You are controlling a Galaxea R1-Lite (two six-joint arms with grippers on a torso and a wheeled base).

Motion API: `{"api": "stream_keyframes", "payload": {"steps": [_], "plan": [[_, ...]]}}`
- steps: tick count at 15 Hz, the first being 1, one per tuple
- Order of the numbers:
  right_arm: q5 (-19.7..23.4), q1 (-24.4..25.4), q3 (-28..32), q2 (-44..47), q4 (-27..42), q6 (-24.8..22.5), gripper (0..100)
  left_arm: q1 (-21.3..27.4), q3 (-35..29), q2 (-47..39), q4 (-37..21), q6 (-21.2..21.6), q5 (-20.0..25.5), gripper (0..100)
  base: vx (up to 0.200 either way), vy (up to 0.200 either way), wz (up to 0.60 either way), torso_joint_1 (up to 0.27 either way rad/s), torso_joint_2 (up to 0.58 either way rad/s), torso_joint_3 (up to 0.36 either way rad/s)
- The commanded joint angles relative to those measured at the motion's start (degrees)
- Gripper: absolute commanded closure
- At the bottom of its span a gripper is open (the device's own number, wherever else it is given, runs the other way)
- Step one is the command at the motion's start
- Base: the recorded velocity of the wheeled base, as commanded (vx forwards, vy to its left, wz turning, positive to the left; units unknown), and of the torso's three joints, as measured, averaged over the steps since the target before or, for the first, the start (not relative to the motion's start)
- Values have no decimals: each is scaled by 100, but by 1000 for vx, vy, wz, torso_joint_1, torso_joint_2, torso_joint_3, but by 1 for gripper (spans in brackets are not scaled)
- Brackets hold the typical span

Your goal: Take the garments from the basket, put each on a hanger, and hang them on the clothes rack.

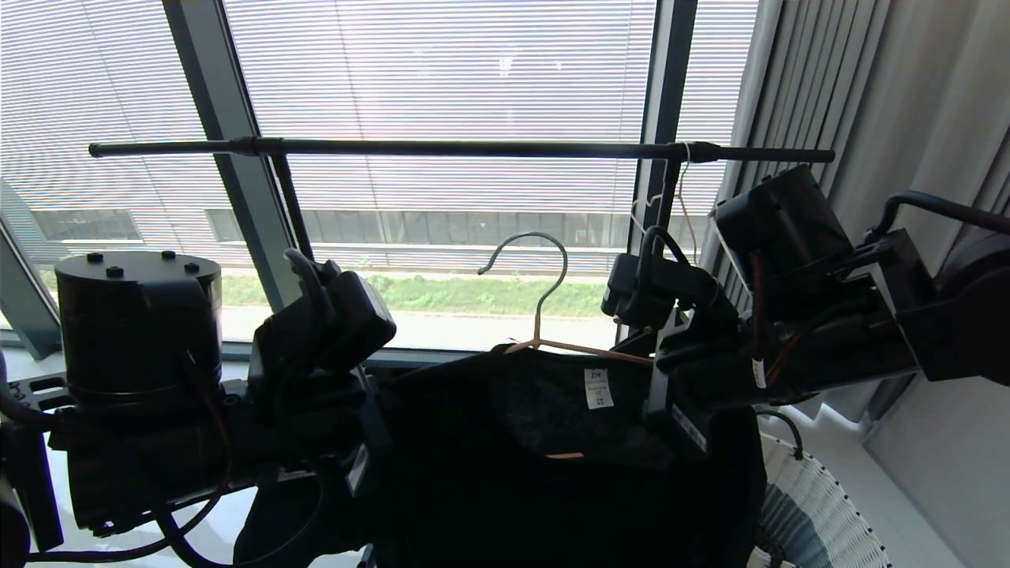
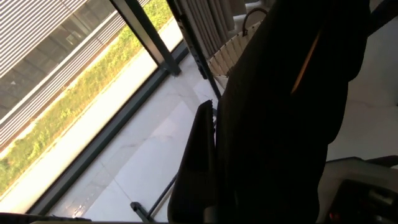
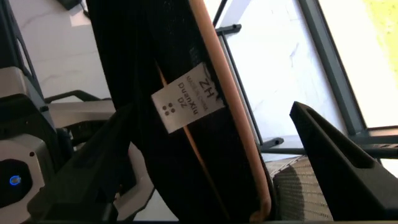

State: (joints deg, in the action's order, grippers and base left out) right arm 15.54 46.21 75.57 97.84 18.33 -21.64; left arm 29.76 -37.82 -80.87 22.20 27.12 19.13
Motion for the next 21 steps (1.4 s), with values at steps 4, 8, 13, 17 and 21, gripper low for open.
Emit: {"api": "stream_keyframes", "payload": {"steps": [4,8,13,17,21], "plan": [[1,-104,63,112,12,-16,0,65,143,168,21,162,3,100,0,0,0,0,0,0],[1,-69,54,139,-5,-33,100,65,160,177,21,162,3,100,0,0,0,0,0,0],[1,-42,-7,121,-181,-315,100,74,169,177,21,162,3,100,0,0,0,0,0,0],[10,-51,-244,24,-594,-833,100,74,231,177,136,109,3,100,0,0,0,0,0,0],[1,-315,-675,-143,-1420,-1791,100,-128,626,195,496,118,-304,0,0,0,0,0,0,0]]}}
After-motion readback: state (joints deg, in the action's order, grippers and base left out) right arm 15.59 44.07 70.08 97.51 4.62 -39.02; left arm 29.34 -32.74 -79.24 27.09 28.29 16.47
